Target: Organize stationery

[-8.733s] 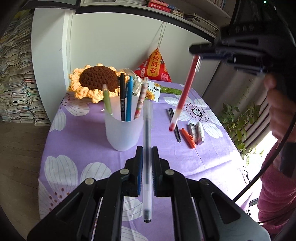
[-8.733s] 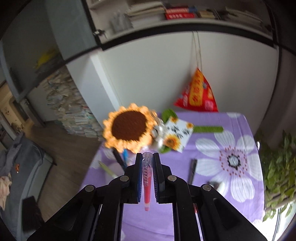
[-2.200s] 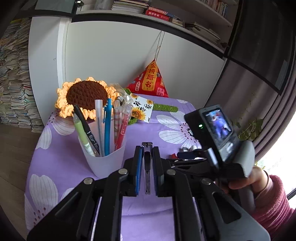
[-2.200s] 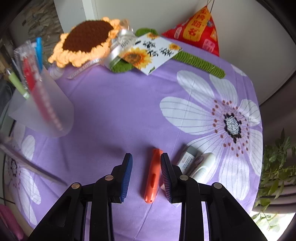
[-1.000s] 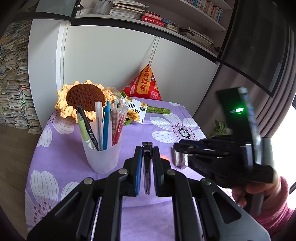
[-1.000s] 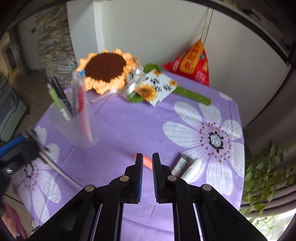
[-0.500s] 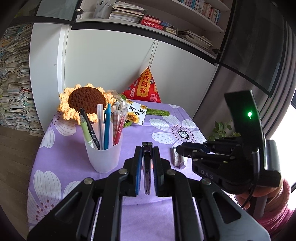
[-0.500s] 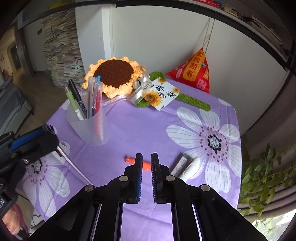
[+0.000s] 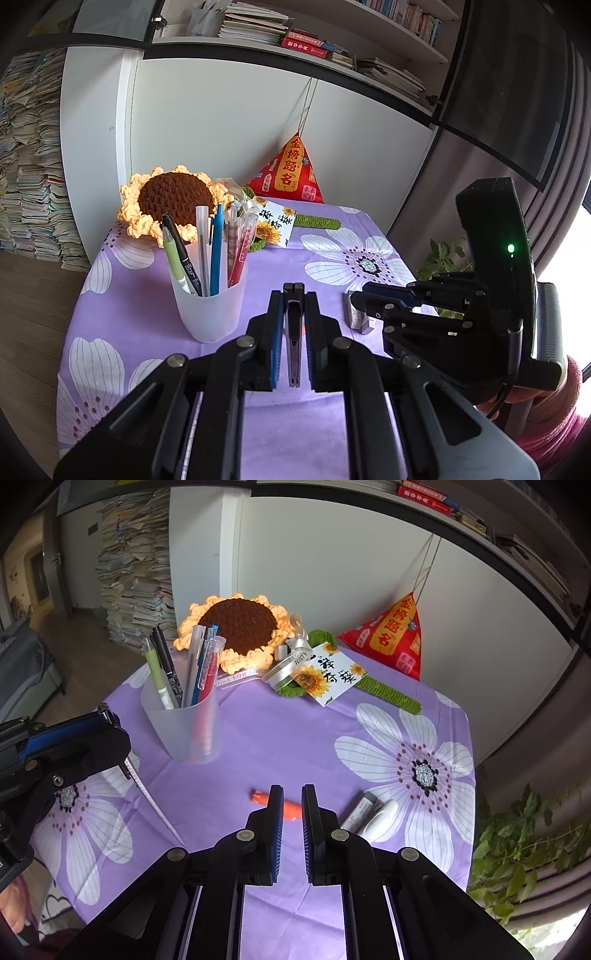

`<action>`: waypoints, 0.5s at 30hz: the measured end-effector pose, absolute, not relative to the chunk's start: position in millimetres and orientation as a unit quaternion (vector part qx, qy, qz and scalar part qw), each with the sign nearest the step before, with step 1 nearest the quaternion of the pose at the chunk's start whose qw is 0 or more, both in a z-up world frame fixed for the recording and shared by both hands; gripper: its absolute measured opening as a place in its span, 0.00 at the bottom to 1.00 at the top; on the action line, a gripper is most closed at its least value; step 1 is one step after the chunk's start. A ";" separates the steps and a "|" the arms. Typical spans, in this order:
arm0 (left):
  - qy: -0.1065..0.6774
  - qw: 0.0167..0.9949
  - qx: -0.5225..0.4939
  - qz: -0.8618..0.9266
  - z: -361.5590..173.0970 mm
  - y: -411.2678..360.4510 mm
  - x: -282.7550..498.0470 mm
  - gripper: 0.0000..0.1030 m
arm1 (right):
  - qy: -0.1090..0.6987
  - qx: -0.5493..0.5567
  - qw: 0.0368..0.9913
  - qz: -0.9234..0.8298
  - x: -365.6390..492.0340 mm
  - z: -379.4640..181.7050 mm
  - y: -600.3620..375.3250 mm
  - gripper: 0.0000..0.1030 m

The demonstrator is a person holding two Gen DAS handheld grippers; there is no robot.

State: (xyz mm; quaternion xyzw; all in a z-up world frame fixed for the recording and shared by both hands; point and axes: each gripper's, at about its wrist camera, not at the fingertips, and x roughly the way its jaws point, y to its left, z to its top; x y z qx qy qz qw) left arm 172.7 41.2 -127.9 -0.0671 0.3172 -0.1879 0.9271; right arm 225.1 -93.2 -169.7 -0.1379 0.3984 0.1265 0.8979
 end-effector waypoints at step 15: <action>0.320 0.929 -0.074 -0.169 -128.4 52.5 175.7 0.09 | 0.375 -0.251 0.841 0.300 261.9 -213.1 -95.5 0.08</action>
